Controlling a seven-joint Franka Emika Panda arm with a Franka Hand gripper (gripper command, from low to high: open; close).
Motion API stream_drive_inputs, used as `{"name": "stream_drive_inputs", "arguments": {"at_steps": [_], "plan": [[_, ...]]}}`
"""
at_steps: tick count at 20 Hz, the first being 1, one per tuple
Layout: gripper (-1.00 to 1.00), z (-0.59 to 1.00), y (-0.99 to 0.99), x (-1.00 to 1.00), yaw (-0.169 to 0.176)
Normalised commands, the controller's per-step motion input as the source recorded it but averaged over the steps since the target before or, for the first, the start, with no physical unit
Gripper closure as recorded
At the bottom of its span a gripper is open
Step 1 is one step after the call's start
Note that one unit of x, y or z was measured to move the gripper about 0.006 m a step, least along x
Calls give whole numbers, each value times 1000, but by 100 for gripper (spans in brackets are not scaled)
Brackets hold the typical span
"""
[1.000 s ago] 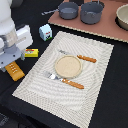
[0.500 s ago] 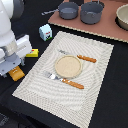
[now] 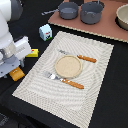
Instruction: Place the bread, butter, and milk from the table onto the serving area.
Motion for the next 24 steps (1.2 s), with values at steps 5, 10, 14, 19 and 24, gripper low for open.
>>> {"name": "stream_drive_inputs", "arguments": {"at_steps": [5,10,14,19,24], "plan": [[100,199,-30,9,0],[100,997,229,155,-3],[100,1000,204,652,-6],[100,1000,327,1000,-1],[100,874,347,1000,0]]}}
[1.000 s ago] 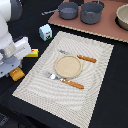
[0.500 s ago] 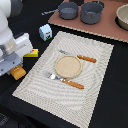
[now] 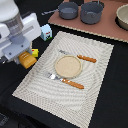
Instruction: Place the bread, butter, and milk from the table onto the serving area.
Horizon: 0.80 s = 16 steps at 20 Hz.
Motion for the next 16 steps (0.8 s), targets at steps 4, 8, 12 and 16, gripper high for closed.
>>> {"name": "stream_drive_inputs", "arguments": {"at_steps": [4,8,12,16], "plan": [[100,569,312,1000,0],[100,321,241,1000,0],[100,211,159,1000,-2],[100,96,162,997,-4]]}}
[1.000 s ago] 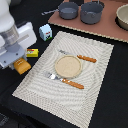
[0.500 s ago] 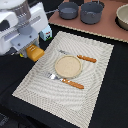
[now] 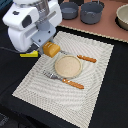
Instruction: Place the bread, butter, and milk from the table onto the serving area.
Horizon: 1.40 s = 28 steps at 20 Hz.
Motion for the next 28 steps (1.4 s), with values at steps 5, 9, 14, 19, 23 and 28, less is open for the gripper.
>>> {"name": "stream_drive_inputs", "arguments": {"at_steps": [5,9,14,19,23,28], "plan": [[100,36,147,995,-9],[100,0,149,969,-7],[100,0,134,938,-18],[100,-2,86,800,-66],[100,0,106,655,-57],[100,-5,165,467,-15]]}}
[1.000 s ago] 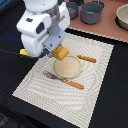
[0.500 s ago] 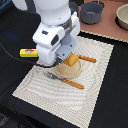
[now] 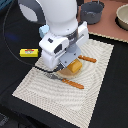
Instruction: Place the bread, butter, and milk from the table onto the serving area.
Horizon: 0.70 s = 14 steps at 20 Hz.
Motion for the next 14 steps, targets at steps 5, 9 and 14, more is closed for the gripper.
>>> {"name": "stream_drive_inputs", "arguments": {"at_steps": [5,9,14], "plan": [[100,0,240,409,0],[-100,51,154,384,0],[-100,671,175,170,0]]}}
